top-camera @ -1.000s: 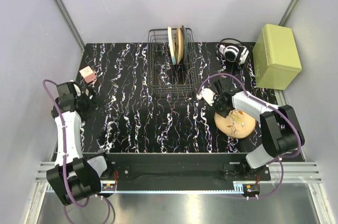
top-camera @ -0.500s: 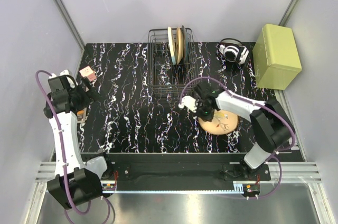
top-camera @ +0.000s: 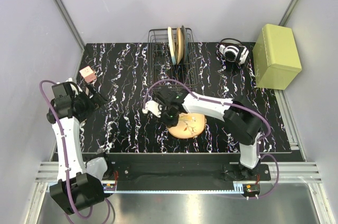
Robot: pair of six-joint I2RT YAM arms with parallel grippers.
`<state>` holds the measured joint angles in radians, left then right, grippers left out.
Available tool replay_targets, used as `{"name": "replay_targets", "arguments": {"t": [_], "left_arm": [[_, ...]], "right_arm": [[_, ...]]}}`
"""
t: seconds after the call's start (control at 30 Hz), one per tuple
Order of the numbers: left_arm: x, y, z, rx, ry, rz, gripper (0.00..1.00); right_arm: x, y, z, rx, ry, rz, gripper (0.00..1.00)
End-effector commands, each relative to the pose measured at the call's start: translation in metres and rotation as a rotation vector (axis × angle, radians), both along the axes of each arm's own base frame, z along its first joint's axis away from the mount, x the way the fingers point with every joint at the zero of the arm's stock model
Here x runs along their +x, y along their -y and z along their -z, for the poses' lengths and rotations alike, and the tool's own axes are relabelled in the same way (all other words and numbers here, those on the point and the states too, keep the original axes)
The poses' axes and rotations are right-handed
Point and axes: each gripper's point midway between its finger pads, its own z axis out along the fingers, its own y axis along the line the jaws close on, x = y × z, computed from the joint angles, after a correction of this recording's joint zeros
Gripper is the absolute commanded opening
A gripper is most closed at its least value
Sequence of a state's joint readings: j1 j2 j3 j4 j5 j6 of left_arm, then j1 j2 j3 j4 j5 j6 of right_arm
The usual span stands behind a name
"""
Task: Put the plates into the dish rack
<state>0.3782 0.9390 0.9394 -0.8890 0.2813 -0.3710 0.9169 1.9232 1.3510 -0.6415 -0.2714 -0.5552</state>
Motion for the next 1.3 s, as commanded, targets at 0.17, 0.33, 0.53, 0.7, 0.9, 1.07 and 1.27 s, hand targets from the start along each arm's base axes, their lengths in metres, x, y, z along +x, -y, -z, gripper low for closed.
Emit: {"name": "replay_targets", "arguments": {"t": [0.17, 0.33, 0.53, 0.7, 0.9, 1.07, 1.27], "left_arm": [[-0.006, 0.064, 0.028, -0.342, -0.024, 0.131, 0.9], [-0.018, 0.088, 0.066, -0.387, -0.124, 0.165, 0.85], [0.001, 0.13, 0.079, -0.444, -0.126, 0.303, 0.89], [0.018, 0.179, 0.081, -0.509, -0.106, 0.463, 0.84], [0.033, 0.223, 0.108, -0.608, -0.065, 0.5, 0.76], [0.043, 0.248, 0.109, -0.616, -0.053, 0.559, 0.72], [0.026, 0.266, 0.133, -0.637, -0.148, 0.571, 0.63]], "right_arm": [[0.039, 0.023, -0.158, 0.353, -0.141, 0.543, 1.0], [0.081, 0.101, -0.172, 0.48, -0.532, 1.028, 0.96], [0.088, 0.183, -0.124, 0.603, -0.898, 1.408, 0.86], [0.063, 0.186, -0.086, 0.531, -0.935, 1.442, 0.85], [0.046, 0.189, -0.049, 0.468, -0.969, 1.479, 0.83], [0.047, 0.194, -0.02, 0.408, -0.919, 1.551, 0.83], [0.047, 0.16, 0.004, 0.377, -0.936, 1.489, 0.77]]}}
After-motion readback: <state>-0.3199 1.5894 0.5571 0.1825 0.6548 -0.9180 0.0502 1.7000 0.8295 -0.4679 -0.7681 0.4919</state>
